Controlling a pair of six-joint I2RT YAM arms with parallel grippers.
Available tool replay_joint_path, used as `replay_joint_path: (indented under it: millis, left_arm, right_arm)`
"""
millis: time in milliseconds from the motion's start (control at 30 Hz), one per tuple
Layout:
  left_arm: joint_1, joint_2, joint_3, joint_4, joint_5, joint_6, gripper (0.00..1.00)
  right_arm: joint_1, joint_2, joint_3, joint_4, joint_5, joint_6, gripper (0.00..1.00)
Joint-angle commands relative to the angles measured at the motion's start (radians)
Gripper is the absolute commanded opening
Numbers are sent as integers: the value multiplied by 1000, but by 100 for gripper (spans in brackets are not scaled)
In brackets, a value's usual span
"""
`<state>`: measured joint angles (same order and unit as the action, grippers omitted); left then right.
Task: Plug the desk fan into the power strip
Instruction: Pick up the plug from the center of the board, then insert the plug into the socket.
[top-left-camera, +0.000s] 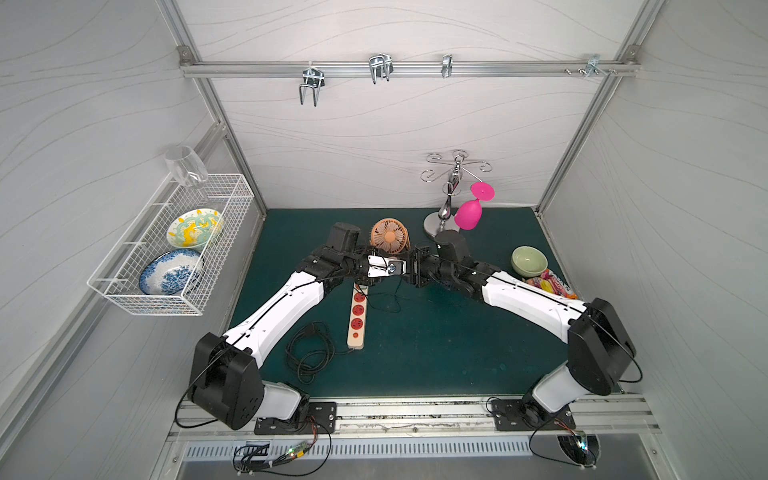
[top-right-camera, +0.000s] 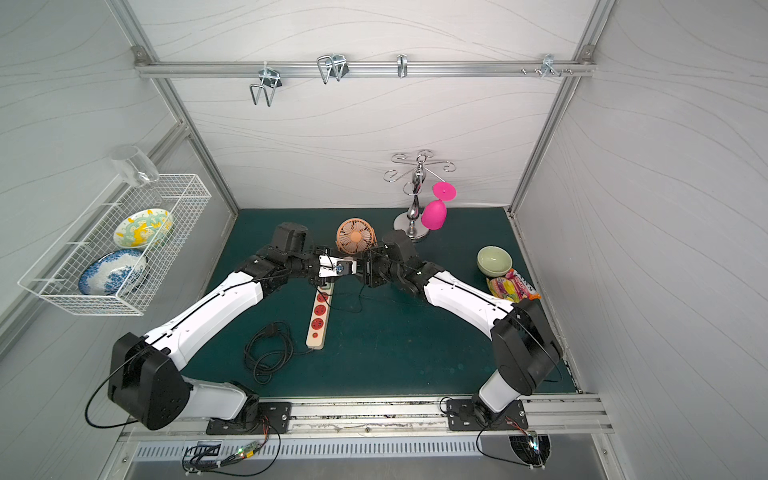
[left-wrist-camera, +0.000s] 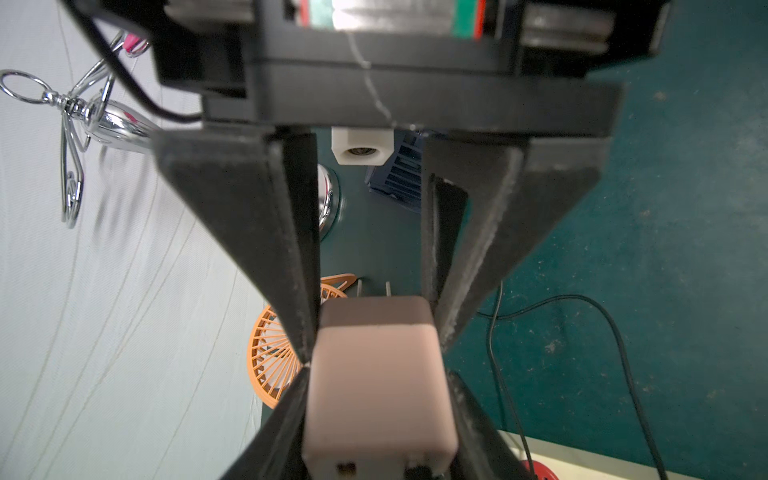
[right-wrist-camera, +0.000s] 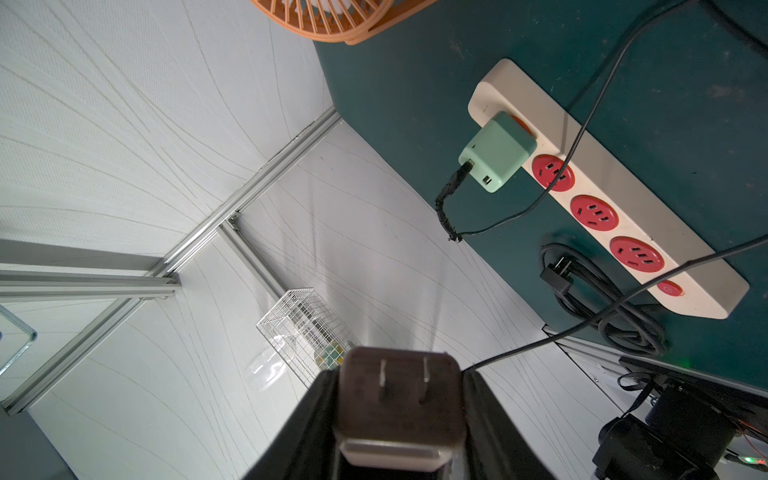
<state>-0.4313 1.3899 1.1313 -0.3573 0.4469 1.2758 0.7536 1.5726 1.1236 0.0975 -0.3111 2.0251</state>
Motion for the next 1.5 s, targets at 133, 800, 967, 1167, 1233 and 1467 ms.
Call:
replay_joint_path:
  millis: [133, 800, 967, 1167, 1233, 1467]
  left_arm:
    - [-7, -24, 41, -49, 8, -17, 19]
    - [-3, -7, 121, -652, -198, -105, 6]
    - [-1, 17, 130, -731, -254, -157, 6]
    - [-2, 92, 157, -764, -332, -171, 6]
    - [-1, 121, 171, -761, -353, -172, 6]
    - [-1, 184, 187, -717, -374, -146, 6]
  right_arm:
    - [0, -39, -27, 20, -12, -32, 37]
    - [-329, -432, -137, -416, -13, -852, 99]
    - [-402, -554, -160, -482, 21, -1119, 99]
    - [-456, -659, -176, -539, 36, -1388, 99]
    - [-469, -690, -183, -551, 45, -1471, 99]
    - [-512, -797, -231, -576, 73, -1701, 99]
